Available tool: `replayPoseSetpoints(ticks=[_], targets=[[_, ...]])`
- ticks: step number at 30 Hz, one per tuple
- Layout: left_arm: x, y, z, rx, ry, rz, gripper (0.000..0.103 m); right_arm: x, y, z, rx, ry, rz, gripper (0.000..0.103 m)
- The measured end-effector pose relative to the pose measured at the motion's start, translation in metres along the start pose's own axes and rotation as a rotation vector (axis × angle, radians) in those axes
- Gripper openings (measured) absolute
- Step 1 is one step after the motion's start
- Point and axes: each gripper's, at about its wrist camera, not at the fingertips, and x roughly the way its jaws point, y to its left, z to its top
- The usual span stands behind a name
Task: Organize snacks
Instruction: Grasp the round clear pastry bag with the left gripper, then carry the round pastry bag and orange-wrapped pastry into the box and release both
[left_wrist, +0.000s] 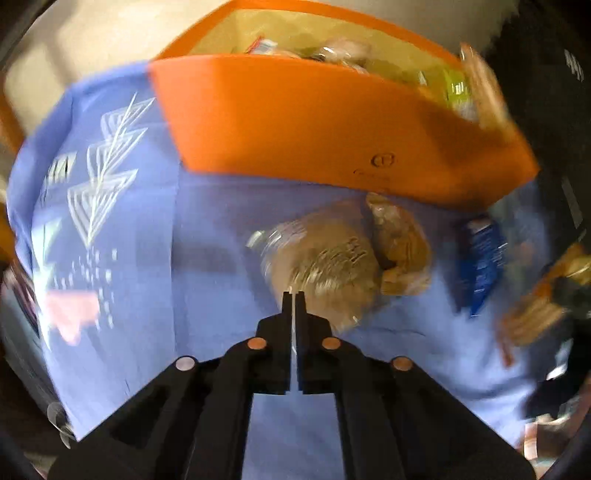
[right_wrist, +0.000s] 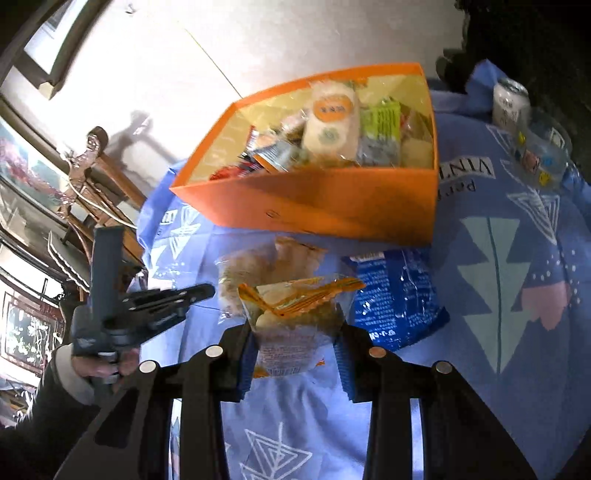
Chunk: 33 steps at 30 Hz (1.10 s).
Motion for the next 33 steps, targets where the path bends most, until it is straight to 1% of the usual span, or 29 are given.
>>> replayPoseSetpoints(ticks=[2, 4, 5, 6, 7, 8, 9, 10, 12, 16, 17, 18, 20, 22, 23, 25, 26, 28, 29, 30, 33], targets=[[-0.007, 0.003, -0.002, 0.011, -0.027, 0.029, 0.001, -0.002, 0.002, 0.002, -0.01, -0.003, -0.003, 0.037], [-0.001, 0.013, -0.003, -0.014, -0.003, 0.04, 0.001, 0.0, 0.001, 0.003, -0.005, 0.005, -0.002, 0.037], [-0.001, 0.013, -0.004, -0.015, -0.007, 0.037, 0.004, 0.001, 0.003, 0.002, -0.006, 0.008, 0.0, 0.037], [-0.004, 0.01, -0.005, -0.006, -0.029, 0.05, 0.009, 0.0, 0.003, -0.001, -0.01, 0.011, 0.001, 0.037], [-0.004, 0.006, -0.006, 0.001, -0.038, 0.058, 0.035, 0.0, 0.004, -0.002, -0.012, 0.014, 0.001, 0.037], [-0.003, 0.006, -0.004, 0.007, -0.045, 0.064, 0.066, 0.0, 0.004, -0.003, -0.009, 0.015, 0.003, 0.037], [-0.003, -0.001, -0.001, 0.009, -0.065, 0.076, 0.07, 0.0, 0.004, -0.004, -0.006, 0.015, 0.003, 0.037], [-0.003, -0.003, 0.002, 0.012, -0.075, 0.077, 0.069, 0.0, 0.005, -0.005, -0.006, 0.014, -0.001, 0.037], [0.008, 0.0, 0.009, 0.017, -0.06, 0.069, 0.069, -0.002, 0.002, -0.006, 0.0, 0.012, -0.003, 0.037], [0.038, -0.021, 0.016, 0.041, 0.005, 0.127, 0.069, -0.007, -0.01, -0.007, 0.028, 0.0, 0.0, 0.037], [0.043, -0.023, 0.016, 0.033, 0.006, 0.13, 0.072, -0.008, -0.015, -0.007, 0.038, -0.004, 0.0, 0.037], [0.044, -0.025, 0.018, 0.018, -0.011, 0.131, 0.073, -0.009, -0.018, -0.007, 0.045, -0.007, -0.001, 0.037], [0.049, -0.029, 0.023, -0.013, -0.007, 0.131, 0.073, -0.009, -0.024, -0.009, 0.055, -0.006, -0.004, 0.037], [0.054, -0.029, 0.028, -0.042, 0.012, 0.115, 0.075, -0.008, -0.027, -0.009, 0.063, -0.002, -0.005, 0.037], [0.057, -0.03, 0.032, -0.057, 0.027, 0.117, 0.077, -0.007, -0.029, -0.01, 0.069, 0.002, -0.004, 0.037], [0.063, -0.03, 0.036, -0.094, 0.058, 0.12, 0.078, -0.005, -0.029, -0.011, 0.073, 0.007, -0.001, 0.037], [0.067, -0.031, 0.036, -0.094, 0.072, 0.129, 0.078, -0.003, -0.029, -0.012, 0.072, 0.011, 0.0, 0.037], [0.08, -0.034, 0.034, -0.081, 0.116, 0.176, 0.079, -0.001, -0.03, -0.011, 0.073, 0.015, 0.002, 0.037], [0.079, -0.04, 0.033, -0.057, 0.097, 0.206, 0.078, 0.001, -0.029, -0.011, 0.072, 0.019, 0.003, 0.037], [0.078, -0.041, 0.033, -0.061, 0.097, 0.206, 0.076, 0.002, -0.028, -0.011, 0.069, 0.02, 0.002, 0.037], [0.073, -0.04, 0.032, -0.049, 0.13, 0.21, 0.075, 0.003, -0.025, -0.009, 0.057, 0.023, 0.008, 0.037]])
